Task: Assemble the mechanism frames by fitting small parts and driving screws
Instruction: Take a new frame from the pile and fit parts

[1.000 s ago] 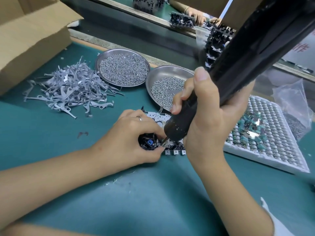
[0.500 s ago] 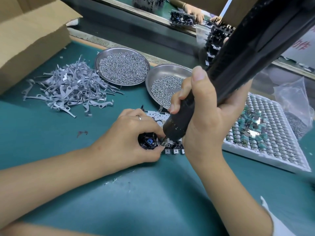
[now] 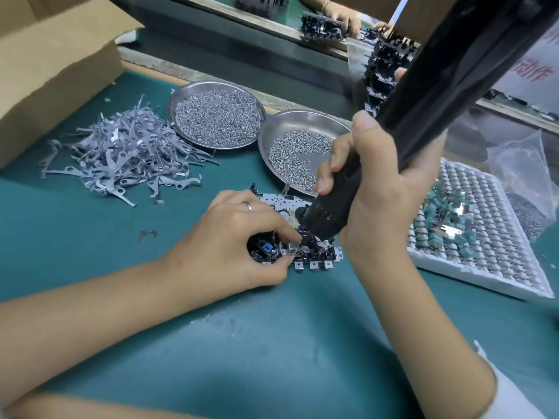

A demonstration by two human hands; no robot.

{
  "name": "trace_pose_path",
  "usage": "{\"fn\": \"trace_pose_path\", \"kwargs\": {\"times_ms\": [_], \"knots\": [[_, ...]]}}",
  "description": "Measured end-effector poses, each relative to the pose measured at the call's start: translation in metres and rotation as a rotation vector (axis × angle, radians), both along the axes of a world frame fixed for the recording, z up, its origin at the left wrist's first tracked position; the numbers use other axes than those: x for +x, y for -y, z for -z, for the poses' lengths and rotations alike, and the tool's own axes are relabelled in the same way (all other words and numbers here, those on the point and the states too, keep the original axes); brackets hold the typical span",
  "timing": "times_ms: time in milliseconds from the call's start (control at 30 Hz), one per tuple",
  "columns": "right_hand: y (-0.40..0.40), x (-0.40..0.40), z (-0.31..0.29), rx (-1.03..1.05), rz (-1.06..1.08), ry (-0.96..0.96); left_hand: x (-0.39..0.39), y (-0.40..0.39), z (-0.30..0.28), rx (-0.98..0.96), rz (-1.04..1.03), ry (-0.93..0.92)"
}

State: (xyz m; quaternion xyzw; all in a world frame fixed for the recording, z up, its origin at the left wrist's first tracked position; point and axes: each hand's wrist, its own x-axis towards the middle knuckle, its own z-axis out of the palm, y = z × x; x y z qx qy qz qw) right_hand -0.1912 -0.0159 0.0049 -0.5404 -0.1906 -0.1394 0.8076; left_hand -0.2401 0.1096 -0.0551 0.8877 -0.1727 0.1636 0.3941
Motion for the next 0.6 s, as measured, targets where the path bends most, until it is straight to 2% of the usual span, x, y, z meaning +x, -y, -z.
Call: {"fn": "trace_pose_path", "kwargs": {"times_ms": [267,367,467,534,601], "knots": [[0.018,-0.004,0.003,-0.137,-0.008,0.119,0.001,0.0,-0.003,0.02,0.009,0.015],[0.04,-0.008,0.018,-0.168,0.207,0.233,0.0,0.0,-0.003,0.028,0.016,0.029],[0.051,-0.007,0.031,-0.134,0.481,0.159,0.0,0.001,-0.002,0.054,-0.001,0.053],[0.046,-0.009,0.036,-0.111,0.41,0.087,0.0,0.002,-0.002,0.067,-0.014,0.074],[0.037,-0.011,0.042,-0.159,0.24,-0.032,0.0,0.003,-0.002,0.062,-0.019,0.085]]}}
